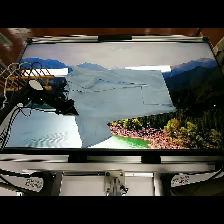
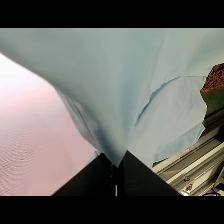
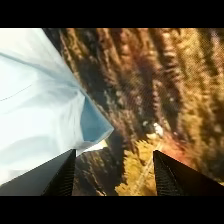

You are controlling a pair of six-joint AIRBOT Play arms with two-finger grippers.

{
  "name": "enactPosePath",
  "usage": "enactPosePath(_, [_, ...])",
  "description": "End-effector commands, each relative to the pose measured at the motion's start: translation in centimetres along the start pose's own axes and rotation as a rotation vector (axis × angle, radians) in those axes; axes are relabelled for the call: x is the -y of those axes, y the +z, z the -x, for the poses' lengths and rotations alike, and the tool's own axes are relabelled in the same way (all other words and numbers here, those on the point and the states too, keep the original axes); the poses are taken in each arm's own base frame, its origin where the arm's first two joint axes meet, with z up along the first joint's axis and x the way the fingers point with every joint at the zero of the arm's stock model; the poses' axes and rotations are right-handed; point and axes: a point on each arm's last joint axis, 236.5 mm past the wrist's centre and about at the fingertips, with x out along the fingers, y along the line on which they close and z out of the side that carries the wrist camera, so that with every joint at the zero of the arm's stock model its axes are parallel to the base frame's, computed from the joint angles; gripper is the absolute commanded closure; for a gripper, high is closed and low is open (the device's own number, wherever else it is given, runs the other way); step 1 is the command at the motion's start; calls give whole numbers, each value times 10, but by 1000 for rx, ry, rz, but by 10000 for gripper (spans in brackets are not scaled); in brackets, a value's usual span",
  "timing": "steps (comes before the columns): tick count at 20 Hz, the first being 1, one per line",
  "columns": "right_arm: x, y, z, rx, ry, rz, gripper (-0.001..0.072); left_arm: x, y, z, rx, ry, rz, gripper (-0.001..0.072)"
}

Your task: Fold the shirts.

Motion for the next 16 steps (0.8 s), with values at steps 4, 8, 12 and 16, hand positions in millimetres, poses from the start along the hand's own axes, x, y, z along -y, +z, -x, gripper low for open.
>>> enactPosePath(4, [-25, -4, -34, -10, 77, 9, 160, 8, 3, 1, 11, -34, 6, 679])
enactPosePath(8, [-37, 3, -40, 21, 83, 16, 597, 14, 7, 4, 27, -48, -24, 680])
enactPosePath(12, [-62, 12, -3, 107, 112, 107, 667, 38, 37, 39, 137, -32, -160, 682])
enactPosePath(16, [-118, 21, 96, 308, 138, 313, 667, 125, 81, 157, 484, 31, -478, 682])
